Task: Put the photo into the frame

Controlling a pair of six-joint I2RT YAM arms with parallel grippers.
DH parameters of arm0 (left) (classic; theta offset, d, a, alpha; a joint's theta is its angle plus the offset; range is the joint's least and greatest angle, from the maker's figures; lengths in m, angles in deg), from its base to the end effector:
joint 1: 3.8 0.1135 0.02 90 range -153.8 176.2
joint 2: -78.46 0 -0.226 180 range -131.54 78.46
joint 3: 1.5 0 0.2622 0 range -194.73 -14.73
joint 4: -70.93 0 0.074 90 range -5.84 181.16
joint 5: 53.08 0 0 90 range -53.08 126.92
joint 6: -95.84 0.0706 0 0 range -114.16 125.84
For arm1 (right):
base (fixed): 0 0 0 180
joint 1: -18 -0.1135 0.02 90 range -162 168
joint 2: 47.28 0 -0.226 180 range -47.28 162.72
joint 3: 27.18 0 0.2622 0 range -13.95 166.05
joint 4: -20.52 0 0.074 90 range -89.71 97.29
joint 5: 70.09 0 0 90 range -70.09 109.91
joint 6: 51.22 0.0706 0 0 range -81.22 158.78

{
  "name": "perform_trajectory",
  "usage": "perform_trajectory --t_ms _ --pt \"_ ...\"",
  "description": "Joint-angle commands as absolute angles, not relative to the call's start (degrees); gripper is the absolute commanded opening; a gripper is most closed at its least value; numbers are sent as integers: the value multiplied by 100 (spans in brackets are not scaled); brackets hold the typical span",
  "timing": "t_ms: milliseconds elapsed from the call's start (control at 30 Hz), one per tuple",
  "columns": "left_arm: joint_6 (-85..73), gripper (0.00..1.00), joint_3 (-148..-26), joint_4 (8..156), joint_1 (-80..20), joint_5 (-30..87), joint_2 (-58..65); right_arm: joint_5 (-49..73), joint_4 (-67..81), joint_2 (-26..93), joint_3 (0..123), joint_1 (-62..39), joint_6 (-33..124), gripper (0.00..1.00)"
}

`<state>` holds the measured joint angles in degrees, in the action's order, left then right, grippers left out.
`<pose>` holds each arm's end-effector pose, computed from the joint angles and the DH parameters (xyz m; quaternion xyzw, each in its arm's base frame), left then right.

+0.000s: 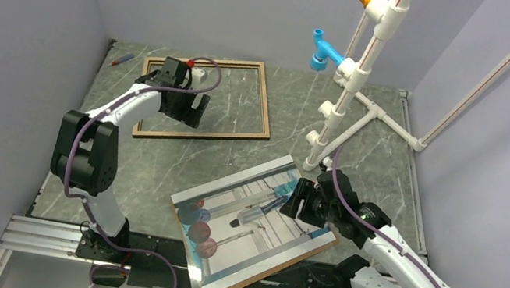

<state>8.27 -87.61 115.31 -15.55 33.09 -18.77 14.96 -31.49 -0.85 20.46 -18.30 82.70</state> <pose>0.3785 -0.0835 0.1681 0.1276 0.9460 -0.0559 0.2928 0.1718 0.1337 0.1709 0.0481 0.9401 0.2470 0.2301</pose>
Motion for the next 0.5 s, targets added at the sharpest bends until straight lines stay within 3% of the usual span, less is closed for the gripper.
perform_trajectory --t_ms 0,467 --pt "1233 99 -8691 11173 -1532 3003 -2103 1639 -2506 -6 1979 -2165 8763 64" --pt "1172 99 -9086 11599 -1610 3427 -3067 1540 -2149 164 1793 -2364 8783 66"
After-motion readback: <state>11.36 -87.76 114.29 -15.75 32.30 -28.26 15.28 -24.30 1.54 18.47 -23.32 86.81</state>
